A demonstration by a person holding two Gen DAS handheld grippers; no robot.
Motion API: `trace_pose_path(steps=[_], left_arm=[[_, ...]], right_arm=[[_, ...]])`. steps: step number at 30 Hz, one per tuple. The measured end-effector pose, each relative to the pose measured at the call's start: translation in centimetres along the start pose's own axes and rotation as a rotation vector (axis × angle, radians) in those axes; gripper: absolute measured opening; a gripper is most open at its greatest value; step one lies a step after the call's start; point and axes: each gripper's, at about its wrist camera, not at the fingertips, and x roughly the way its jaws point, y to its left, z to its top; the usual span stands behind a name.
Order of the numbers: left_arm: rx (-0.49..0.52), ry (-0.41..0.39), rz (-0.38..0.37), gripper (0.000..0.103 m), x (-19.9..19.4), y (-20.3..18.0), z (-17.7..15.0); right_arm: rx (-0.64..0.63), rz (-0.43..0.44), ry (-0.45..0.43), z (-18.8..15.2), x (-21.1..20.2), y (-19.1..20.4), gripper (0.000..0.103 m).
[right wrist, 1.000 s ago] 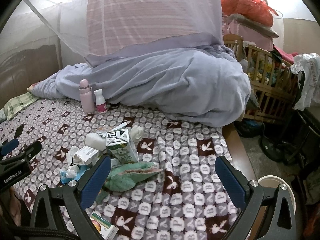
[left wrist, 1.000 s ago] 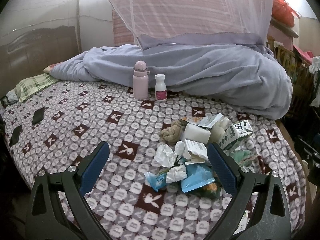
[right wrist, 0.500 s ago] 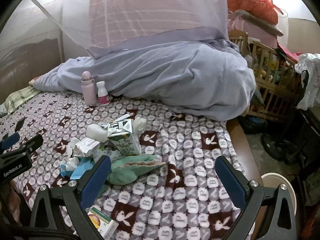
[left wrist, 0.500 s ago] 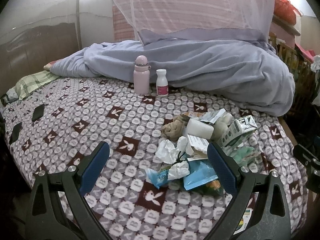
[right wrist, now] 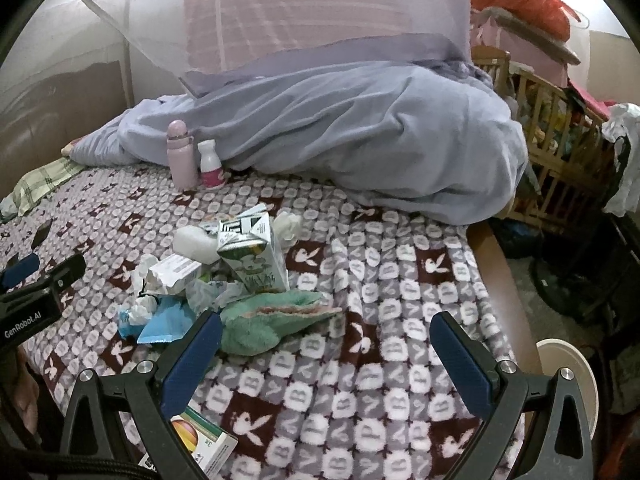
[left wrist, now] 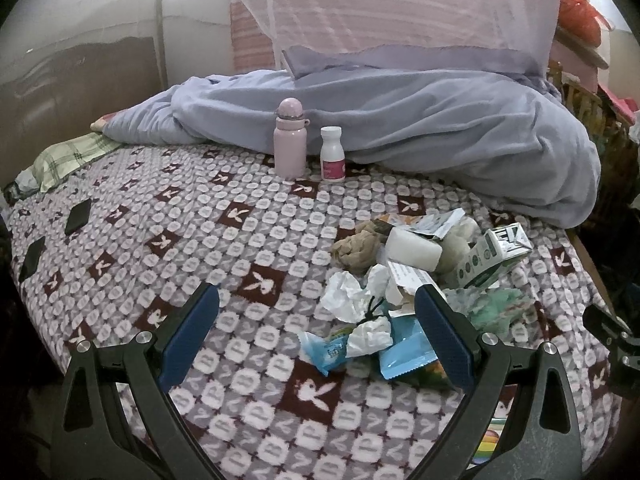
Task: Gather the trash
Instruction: 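Move both tools toward the trash pile on the blanket, then grasp the white tissue with the left tool while the right tool grasps the milk carton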
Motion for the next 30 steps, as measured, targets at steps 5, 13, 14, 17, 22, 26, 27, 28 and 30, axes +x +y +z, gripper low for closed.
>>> trace_pose_path(steps=[5, 13, 14, 17, 22, 26, 27, 28, 30], left_arm=[[0.001, 0.017, 0.009, 0.098, 0.8, 0.2, -0.1], [0.076, 0.057, 0.009, 0.098, 2.1, 1.4, -0.5], [0.092, 0.066, 0.013, 0.098, 2.3, 1.6, -0.6], [0.111, 0.102, 0.009, 0.098, 3.0, 2.6, -0.9], [0.111, 0.144, -0.009, 0.098, 3.8, 4.0, -1.2], [0.106, 0.188, -0.086, 0.098, 4.2, 4.5, -1.5], [0.109, 0.196, -0.097, 0.098, 4.3, 4.4, -1.6], [0.114, 0.206, -0.106, 0.098, 4.6, 4.3, -1.8], [0.118, 0.227, -0.116, 0.098, 5.3, 3.9, -2.0]], right_arm=[[-0.011, 0.008, 0.018, -0.2, 0.7, 0.3, 0.103], [-0.034, 0.043, 0.083, -1.2, 3.1, 0.3, 0.103], [-0.036, 0.055, 0.094, -1.4, 3.4, 0.3, 0.103], [-0.039, 0.107, 0.125, -1.7, 4.0, 0.5, 0.102], [-0.056, 0.125, 0.132, -1.7, 4.1, 1.3, 0.101], [-0.050, 0.128, 0.130, -1.0, 4.7, 1.3, 0.101], [-0.045, 0.132, 0.127, -0.7, 4.8, 1.3, 0.101], [-0.038, 0.141, 0.122, -0.3, 5.0, 1.3, 0.101], [-0.026, 0.160, 0.109, 0.5, 5.2, 1.3, 0.101]])
